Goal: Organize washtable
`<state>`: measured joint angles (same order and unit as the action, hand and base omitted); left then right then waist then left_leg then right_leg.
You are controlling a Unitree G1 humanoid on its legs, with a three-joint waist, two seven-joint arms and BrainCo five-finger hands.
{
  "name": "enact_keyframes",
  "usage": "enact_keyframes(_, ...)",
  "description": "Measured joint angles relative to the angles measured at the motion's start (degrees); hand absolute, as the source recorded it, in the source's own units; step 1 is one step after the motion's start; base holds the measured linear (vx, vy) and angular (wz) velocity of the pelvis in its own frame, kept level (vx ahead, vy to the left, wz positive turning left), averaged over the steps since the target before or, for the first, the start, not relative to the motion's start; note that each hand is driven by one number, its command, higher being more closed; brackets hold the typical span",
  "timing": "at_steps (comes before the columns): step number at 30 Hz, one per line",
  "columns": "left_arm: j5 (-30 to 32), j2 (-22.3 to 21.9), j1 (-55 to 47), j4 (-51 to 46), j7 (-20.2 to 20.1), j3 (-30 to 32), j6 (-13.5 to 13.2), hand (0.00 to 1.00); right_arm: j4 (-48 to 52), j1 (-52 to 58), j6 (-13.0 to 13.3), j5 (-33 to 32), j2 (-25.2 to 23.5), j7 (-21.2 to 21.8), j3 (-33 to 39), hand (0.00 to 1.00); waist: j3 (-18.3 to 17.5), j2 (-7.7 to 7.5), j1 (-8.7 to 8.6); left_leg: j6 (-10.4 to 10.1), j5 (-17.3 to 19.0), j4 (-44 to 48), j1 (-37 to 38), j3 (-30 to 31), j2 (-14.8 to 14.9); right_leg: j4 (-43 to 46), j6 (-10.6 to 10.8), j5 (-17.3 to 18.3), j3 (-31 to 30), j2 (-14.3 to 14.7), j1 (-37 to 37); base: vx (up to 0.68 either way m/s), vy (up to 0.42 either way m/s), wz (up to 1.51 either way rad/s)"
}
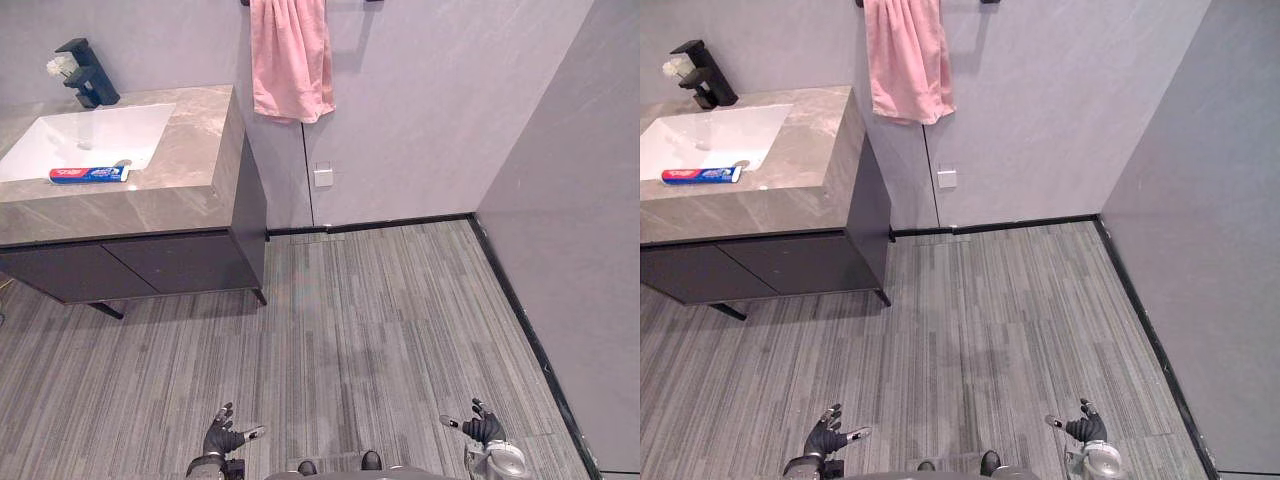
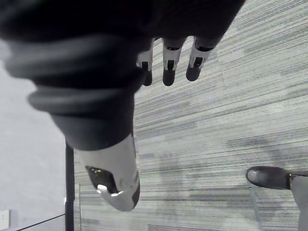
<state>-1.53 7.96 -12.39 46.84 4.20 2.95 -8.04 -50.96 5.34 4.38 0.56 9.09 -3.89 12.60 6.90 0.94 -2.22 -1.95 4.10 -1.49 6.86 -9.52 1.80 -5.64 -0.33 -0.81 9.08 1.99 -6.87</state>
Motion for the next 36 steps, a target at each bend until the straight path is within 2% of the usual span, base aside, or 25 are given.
enact_keyframes(19,-0.1,-1.0,0.0,1.0,1.1,1.7,0.0,0.00,-1.8,-1.4,0.0,0.0,-0.8,-1.1,1.1,0.00,0.3,0.03,0.03,-0.2,-0.1,-0.1,0.0,0.0,0.0,0.0,0.1,0.0,0.1,0.0,0.1,-0.04,-0.001,0.00)
enact_keyframes(29,-0.1,-1.0,0.0,1.1,1.3,2.2,0.0,0.00,-2.0,-1.4,-0.5,0.0,-1.5,-1.1,1.1,0.00,0.7,-0.27,0.16,-0.1,0.1,-0.6,0.0,-2.6,0.1,0.0,0.1,-0.1,-2.7,0.2,1.3,-0.01,0.002,-0.14)
enact_keyframes(34,-0.2,-1.0,0.1,1.0,1.5,2.3,0.0,0.00,-2.0,-1.7,-0.5,0.0,-1.6,-1.2,1.1,0.00,0.8,-0.38,0.89,0.4,1.9,0.9,-1.4,-5.3,0.3,0.0,0.2,-0.1,-5.8,0.3,3.1,0.01,0.014,-0.30)
enact_keyframes(36,-0.2,-1.0,0.2,0.3,2.0,2.3,0.0,0.00,-2.0,-1.7,-0.6,0.0,-1.5,-1.2,1.1,0.00,1.1,-0.18,1.35,0.8,4.4,4.2,-3.0,-6.4,0.7,0.9,1.0,0.6,-6.6,0.2,4.0,0.07,0.026,-0.34)
